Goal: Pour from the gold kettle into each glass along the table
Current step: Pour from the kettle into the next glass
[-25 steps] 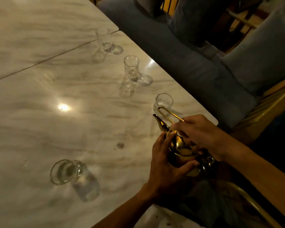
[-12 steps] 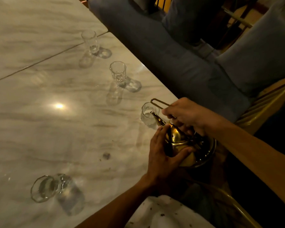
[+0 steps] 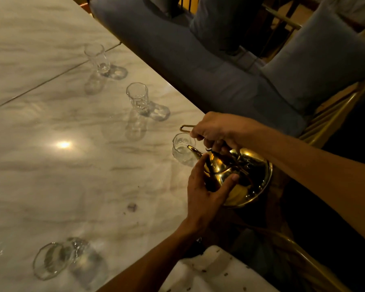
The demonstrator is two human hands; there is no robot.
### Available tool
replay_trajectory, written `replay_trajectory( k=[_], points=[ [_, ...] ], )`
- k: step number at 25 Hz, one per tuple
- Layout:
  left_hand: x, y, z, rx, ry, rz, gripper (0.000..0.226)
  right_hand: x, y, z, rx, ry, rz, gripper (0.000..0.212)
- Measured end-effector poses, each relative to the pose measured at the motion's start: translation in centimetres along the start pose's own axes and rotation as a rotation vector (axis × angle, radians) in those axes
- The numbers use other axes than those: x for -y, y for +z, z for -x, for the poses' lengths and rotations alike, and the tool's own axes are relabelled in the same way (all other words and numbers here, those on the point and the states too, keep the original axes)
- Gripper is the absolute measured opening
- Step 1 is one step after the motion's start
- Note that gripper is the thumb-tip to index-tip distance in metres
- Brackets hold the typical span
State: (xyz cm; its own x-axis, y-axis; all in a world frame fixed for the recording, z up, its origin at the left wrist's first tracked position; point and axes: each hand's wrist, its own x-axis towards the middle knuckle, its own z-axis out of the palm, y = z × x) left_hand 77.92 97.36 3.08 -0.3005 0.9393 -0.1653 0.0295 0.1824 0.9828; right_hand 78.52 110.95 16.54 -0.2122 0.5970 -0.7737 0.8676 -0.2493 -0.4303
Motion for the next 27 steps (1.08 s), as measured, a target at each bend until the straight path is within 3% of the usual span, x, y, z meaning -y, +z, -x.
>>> replay_trajectory(
  k=[3, 7, 13, 27],
  points=[
    [-0.7, 0.4, -0.2, 0.009, -0.025, 0.023, 0.08, -0.3, -0.8, -0.3, 0.081, 0.004, -0.042, 0.028],
    [-1.1, 0.8, -0.3, 0.017, -0.048, 0.052, 0.082, -1.6, -2.2, -0.2, 0.163, -0.248, -0.186, 0.029],
    [-1.8, 0.7, -0.4, 0.007, -0.023, 0.057, 0.062, -1.3, -2.3, -1.1, 0.14, -0.26, -0.137, 0.028],
    [-2.2, 1.3, -0.5, 0.002, -0.016, 0.053, 0.059, -1.8, -3.1, -0.6, 0.219, -0.358, -0.153, 0.025]
  ],
)
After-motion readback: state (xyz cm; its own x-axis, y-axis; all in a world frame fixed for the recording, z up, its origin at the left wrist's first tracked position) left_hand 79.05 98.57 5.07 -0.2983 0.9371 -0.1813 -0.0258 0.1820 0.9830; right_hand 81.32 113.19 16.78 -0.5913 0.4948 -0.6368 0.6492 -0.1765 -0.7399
